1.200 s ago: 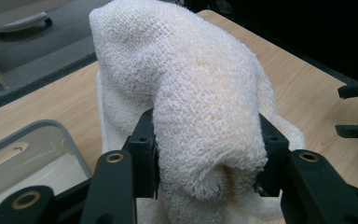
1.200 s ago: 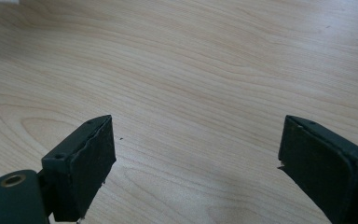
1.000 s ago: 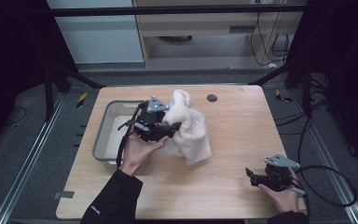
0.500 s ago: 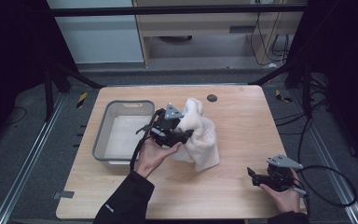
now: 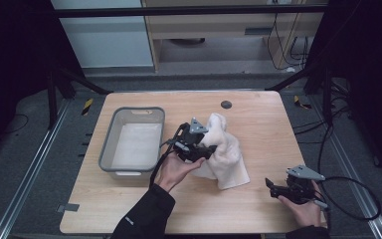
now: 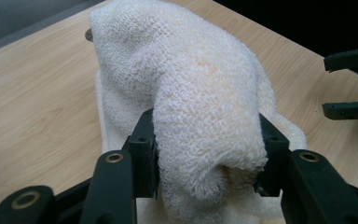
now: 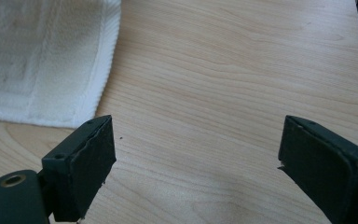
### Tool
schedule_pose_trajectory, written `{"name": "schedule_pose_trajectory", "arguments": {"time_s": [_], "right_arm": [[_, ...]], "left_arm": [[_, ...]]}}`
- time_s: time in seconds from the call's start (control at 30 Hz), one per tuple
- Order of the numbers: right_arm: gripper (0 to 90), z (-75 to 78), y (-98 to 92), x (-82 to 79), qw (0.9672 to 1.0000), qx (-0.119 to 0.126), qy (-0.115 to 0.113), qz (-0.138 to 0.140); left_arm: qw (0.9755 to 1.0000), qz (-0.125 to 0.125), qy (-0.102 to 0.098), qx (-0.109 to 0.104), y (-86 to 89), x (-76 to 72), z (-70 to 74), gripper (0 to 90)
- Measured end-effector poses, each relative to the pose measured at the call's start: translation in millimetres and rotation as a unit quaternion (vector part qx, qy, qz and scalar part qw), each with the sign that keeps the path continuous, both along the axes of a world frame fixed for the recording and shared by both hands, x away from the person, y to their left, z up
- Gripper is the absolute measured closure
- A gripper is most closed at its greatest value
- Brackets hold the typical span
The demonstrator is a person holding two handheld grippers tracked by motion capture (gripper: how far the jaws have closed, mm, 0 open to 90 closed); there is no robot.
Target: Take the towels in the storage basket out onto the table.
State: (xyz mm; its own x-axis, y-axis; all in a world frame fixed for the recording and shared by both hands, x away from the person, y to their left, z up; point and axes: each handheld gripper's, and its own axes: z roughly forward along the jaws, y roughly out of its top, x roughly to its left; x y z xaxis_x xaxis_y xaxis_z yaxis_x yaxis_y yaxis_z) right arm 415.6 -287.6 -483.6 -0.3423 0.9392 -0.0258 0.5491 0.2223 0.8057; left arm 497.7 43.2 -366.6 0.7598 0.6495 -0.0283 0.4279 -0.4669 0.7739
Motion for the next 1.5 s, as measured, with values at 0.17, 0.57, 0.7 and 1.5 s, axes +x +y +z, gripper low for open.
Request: {"name": "schedule_pose_trajectory", "arguments": {"time_s": [0.17, 0.57, 0.7, 1.5], "right_arm": [[10.8, -0.3, -0.9, 0.2, 1.0000, -0.003, -0.001, -0.001], [10.8, -0.7, -0.5, 0.3, 1.0000, -0.004, 0.001, 0.000], [10.7, -0.9, 0.2, 0.3, 1.0000, -0.001, 0.003, -0.001], [9.6, -2.5, -0.3, 0.7, 1.0000, -0.002, 0.004, -0.003]], "left_arm": [[0.9999, -0.001, 0.008, 0.008, -3.1, 2.0, -11.0, 52.4], [0.9997, -0.001, 0.020, 0.018, -9.3, 7.3, -35.5, 49.2], [0.9995, -0.001, 0.022, 0.022, -9.7, 8.1, -44.3, 48.2], [0.9993, -0.009, 0.007, 0.037, -10.5, 4.7, -57.4, 34.6]]}}
